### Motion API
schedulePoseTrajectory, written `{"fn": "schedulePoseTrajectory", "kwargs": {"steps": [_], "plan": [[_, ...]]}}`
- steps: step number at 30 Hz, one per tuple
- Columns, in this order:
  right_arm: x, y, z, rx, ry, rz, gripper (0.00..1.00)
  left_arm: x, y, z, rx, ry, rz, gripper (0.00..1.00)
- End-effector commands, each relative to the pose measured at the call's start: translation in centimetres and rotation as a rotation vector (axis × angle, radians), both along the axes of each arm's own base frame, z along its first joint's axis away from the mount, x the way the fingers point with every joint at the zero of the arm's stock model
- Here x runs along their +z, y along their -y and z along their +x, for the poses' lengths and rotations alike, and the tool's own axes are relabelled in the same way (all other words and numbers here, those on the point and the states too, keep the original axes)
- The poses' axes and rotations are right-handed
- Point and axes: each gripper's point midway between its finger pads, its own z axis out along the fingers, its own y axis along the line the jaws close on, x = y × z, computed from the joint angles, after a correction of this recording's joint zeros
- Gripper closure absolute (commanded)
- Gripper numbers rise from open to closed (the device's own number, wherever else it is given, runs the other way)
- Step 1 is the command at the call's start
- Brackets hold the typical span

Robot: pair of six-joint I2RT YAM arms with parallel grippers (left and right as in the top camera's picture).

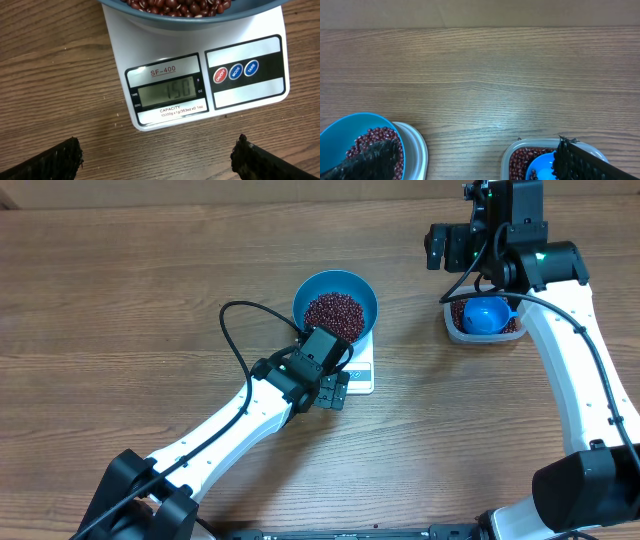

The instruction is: Scoop item into bowl and weigh 150g on scale

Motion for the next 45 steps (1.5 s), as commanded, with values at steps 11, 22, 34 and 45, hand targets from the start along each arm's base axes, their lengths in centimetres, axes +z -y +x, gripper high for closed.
{"fn": "schedulePoseTrajectory", "kwargs": {"steps": [11, 22, 34, 45], "plan": [[2.2, 0.0, -0.6, -0.005, 0.051, 0.009, 0.00, 0.2, -0.1, 0.4, 0.029, 0.012, -0.003, 0.01], [2.9, 0.1, -1.2, -0.005, 0.066, 0.011, 0.00, 0.2, -0.1, 0.4, 0.029, 0.012, -0.003, 0.01], [-10.5, 0.8, -6.9, -0.005, -0.268, -0.031, 0.00, 0.2, -0.1, 0.4, 0.029, 0.012, -0.003, 0.00], [-10.4, 0.8, -7.2, -0.004, -0.265, -0.030, 0.00, 0.2, -0.1, 0.4, 0.029, 0.012, -0.003, 0.00]]}}
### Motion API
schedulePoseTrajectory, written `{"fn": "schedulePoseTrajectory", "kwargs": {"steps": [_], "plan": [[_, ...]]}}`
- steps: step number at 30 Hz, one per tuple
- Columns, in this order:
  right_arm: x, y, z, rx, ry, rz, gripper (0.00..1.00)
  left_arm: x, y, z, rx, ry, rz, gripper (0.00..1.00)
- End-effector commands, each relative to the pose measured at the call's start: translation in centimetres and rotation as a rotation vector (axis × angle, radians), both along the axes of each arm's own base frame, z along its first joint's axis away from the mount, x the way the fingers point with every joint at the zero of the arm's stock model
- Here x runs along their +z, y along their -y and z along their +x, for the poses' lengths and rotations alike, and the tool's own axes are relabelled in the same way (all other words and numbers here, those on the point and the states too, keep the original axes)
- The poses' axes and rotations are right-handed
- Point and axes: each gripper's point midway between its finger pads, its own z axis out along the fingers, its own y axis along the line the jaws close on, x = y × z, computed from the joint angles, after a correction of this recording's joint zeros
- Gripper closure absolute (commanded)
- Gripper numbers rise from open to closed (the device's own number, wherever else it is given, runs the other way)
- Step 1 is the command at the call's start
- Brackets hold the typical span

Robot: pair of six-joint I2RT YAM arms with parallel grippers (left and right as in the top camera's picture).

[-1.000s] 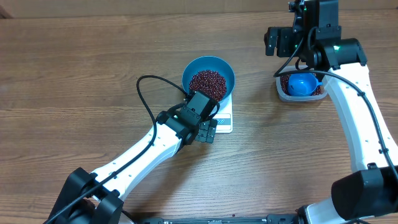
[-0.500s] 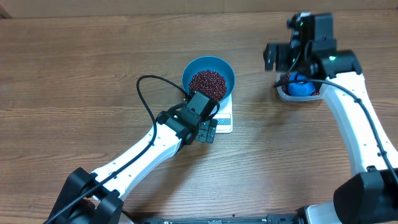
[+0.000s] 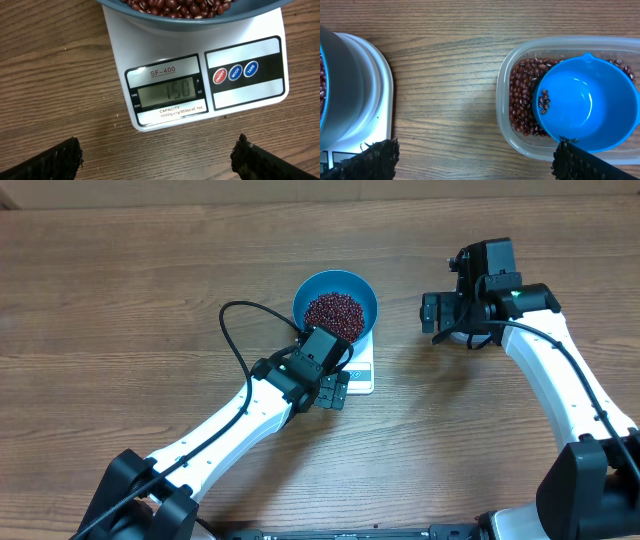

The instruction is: Scoop item into bowl and weigh 150g on scale

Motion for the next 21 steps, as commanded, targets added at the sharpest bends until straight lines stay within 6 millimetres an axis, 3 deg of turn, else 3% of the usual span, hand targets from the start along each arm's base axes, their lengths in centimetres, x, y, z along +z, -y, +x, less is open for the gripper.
{"fn": "schedulePoseTrajectory", "kwargs": {"steps": [1, 6, 9, 11, 14, 17, 21], "plan": [[2.1, -0.1, -0.2, -0.005, 0.058, 0.009, 0.00, 0.2, -0.2, 0.4, 0.025, 0.010, 0.000, 0.00], [5.0, 0.0, -0.7, -0.005, 0.137, 0.019, 0.00, 0.2, -0.2, 0.4, 0.025, 0.011, -0.001, 0.00], [5.4, 0.2, -1.8, 0.012, 0.164, 0.007, 0.00, 0.2, -0.2, 0.4, 0.025, 0.011, -0.001, 0.00], [4.2, 0.0, -2.5, 0.020, 0.163, 0.021, 0.00, 0.2, -0.2, 0.4, 0.025, 0.011, -0.001, 0.00], [0.4, -0.5, -4.2, 0.042, 0.132, 0.052, 0.00, 0.2, -0.2, 0.4, 0.025, 0.010, 0.000, 0.00], [-2.3, -0.6, -4.2, 0.035, 0.168, 0.065, 0.00, 0.2, -0.2, 0.4, 0.025, 0.010, 0.000, 0.00], [-3.7, -0.6, -3.8, 0.036, 0.239, 0.070, 0.00, 0.2, -0.2, 0.4, 0.025, 0.011, -0.001, 0.00]]}}
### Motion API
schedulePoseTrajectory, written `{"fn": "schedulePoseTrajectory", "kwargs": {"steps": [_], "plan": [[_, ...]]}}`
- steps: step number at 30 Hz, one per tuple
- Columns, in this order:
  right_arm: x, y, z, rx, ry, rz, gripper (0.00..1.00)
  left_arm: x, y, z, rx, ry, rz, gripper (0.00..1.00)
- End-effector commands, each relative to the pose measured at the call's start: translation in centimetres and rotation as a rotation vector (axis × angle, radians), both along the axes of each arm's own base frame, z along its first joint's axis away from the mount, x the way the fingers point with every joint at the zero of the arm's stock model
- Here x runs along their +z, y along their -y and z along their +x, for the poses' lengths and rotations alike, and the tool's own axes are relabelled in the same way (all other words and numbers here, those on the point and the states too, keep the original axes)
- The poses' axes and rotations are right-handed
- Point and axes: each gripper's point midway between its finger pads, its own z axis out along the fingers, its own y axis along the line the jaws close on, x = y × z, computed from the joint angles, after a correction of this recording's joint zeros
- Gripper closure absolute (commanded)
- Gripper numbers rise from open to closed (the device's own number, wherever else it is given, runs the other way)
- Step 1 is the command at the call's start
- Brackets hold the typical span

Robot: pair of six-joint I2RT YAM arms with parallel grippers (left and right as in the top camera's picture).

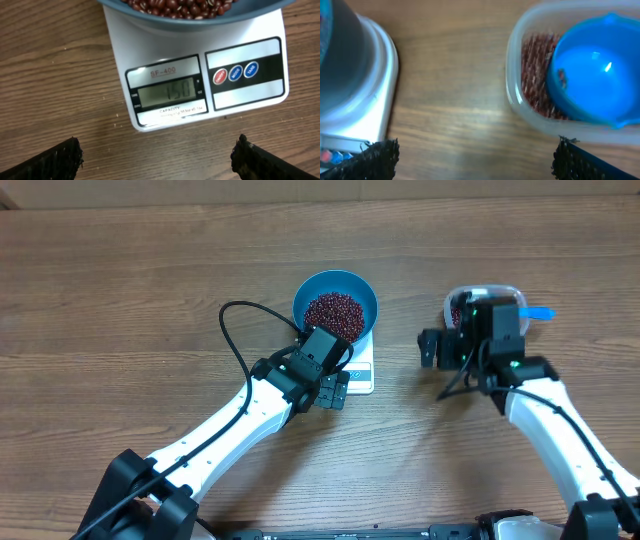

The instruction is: Scoop item into bowl and weigh 150g on scale

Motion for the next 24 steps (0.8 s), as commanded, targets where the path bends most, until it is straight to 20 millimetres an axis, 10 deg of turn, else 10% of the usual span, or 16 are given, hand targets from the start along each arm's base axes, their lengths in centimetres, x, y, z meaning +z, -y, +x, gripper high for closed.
{"fn": "schedulePoseTrajectory", "kwargs": {"steps": [1, 24], "plan": [[-0.5, -0.1, -0.1, 0.002, 0.048, 0.006, 0.00, 0.2, -0.2, 0.4, 0.020, 0.011, 0.001, 0.00], [-2.3, 0.3, -5.0, 0.010, 0.262, 0.043, 0.00, 0.2, -0.2, 0.4, 0.020, 0.011, 0.001, 0.00]]}}
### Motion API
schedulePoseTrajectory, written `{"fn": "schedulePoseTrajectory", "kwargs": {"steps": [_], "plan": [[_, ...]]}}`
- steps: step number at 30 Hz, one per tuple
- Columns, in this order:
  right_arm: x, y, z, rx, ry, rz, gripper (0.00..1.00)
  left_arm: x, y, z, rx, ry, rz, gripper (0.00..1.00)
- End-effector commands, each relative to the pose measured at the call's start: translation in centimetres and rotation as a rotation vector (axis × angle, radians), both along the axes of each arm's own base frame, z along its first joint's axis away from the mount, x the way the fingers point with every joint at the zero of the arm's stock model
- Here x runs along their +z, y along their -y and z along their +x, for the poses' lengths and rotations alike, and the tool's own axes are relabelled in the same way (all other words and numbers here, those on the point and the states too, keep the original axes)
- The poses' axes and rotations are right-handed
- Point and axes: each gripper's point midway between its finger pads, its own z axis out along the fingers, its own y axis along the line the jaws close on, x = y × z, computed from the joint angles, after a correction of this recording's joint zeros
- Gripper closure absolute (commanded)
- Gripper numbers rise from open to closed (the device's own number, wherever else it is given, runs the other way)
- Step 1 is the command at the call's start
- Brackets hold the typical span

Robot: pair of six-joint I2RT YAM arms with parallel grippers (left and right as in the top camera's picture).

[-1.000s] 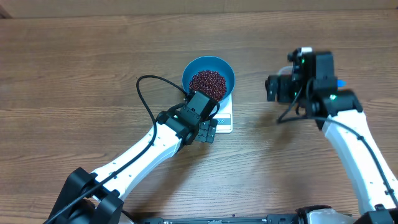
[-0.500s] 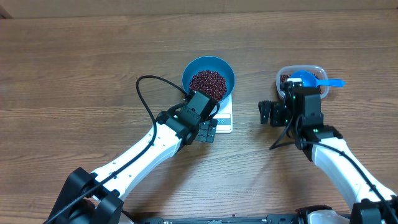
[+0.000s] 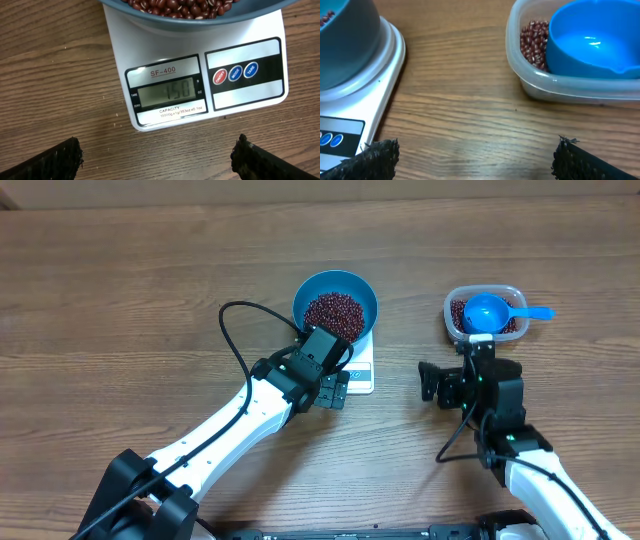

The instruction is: Scoop item into bowl and weigh 150g on scale

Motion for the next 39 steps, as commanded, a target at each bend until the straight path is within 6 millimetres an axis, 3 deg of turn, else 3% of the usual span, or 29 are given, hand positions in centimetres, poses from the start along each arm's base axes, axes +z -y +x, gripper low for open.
{"fn": "schedulePoseTrajectory", "kwargs": {"steps": [1, 20, 33, 39], "plan": [[-0.1, -0.1, -1.0, 0.006, 0.035, 0.011, 0.00, 0.2, -0.2, 0.4, 0.016, 0.011, 0.004, 0.01], [-0.3, 0.3, -4.4, 0.011, 0.195, 0.038, 0.00, 0.2, -0.2, 0.4, 0.016, 0.011, 0.004, 0.00], [0.5, 2.9, -5.8, -0.044, 0.246, 0.105, 0.00, 0.2, -0.2, 0.4, 0.016, 0.011, 0.004, 0.00], [0.9, 3.0, -6.4, -0.054, 0.259, 0.097, 0.00, 0.2, -0.2, 0.4, 0.016, 0.011, 0.004, 0.01]]}}
